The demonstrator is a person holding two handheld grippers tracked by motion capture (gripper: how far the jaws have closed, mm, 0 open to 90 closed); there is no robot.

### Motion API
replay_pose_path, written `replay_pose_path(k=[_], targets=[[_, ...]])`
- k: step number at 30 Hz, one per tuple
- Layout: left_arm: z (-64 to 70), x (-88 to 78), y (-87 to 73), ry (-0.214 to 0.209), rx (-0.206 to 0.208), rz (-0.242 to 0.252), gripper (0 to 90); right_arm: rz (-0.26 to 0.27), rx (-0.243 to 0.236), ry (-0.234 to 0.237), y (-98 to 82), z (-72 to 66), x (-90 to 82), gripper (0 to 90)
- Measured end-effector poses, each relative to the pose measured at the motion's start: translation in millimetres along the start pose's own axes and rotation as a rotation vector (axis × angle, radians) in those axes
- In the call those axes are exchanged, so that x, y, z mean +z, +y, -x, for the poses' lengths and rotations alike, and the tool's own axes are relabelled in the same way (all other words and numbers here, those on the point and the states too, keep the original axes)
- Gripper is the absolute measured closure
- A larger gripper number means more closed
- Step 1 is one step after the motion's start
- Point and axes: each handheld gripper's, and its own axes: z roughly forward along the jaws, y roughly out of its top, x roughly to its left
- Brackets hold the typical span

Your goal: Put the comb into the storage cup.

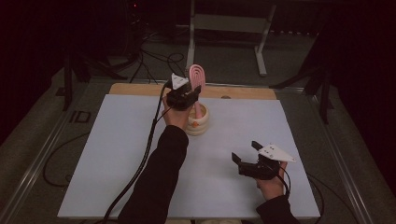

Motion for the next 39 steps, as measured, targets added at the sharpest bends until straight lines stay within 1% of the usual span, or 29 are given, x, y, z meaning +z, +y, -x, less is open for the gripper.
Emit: replay_pose_path(k=[1,6,10,12,15,19,21,24,27,28,33,34,37,39], targets=[[0.7,2.8,-4.5,0.007,-0.012,-0.002,64.7,0.0,0.0,0.0,0.0,0.0,0.0,9.3],[4.4,4.4,-7.7,0.003,-0.008,-0.003,64.6,0.005,0.001,-0.001,0.7,0.1,-1.4,9.3],[4.9,5.4,-12.5,-0.003,-0.022,-0.003,64.6,0.007,0.0,-0.002,0.8,-0.2,-1.5,9.4],[4.3,6.4,-18.4,-0.005,-0.029,-0.013,64.6,0.006,-0.001,-0.001,0.7,-0.3,-1.4,9.4],[4.1,6.5,-22.1,-0.003,-0.027,-0.014,64.4,0.006,-0.002,0.0,0.6,-0.5,-1.3,9.4],[2.0,3.3,-27.5,-0.012,-0.058,0.01,64.2,0.005,0.0,-0.001,0.3,-0.5,-0.8,9.4],[0.9,2.2,-30.4,-0.006,-0.06,0.013,64.2,0.003,-0.002,-0.001,-0.1,-0.7,-0.2,9.4],[-3.7,-0.2,-33.5,-0.003,-0.08,0.02,64.4,0.0,-0.005,-0.001,-0.2,-1.7,0.0,9.5],[-5.5,-1.7,-33.3,-0.002,-0.08,0.022,64.5,-0.001,-0.004,0.0,-0.1,-2.3,0.4,9.5],[-5.7,-2.7,-32.8,0.005,-0.066,0.021,64.4,-0.001,-0.004,0.001,-0.4,-2.4,0.8,9.5],[-5.8,-3.0,-33.2,0.003,-0.062,0.023,64.5,0.001,-0.002,0.001,-0.7,-2.5,1.2,9.5],[-5.5,-2.2,-34.0,0.014,-0.059,0.023,64.5,0.001,-0.002,0.001,-0.7,-2.5,1.2,9.5],[-4.7,1.0,-36.5,0.025,-0.041,0.008,64.5,-0.002,-0.004,0.0,-0.8,-2.2,1.0,9.5],[-4.7,1.0,-36.5,0.025,-0.041,0.008,64.5,-0.002,-0.001,0.001,-0.9,-2.1,1.0,9.5]])
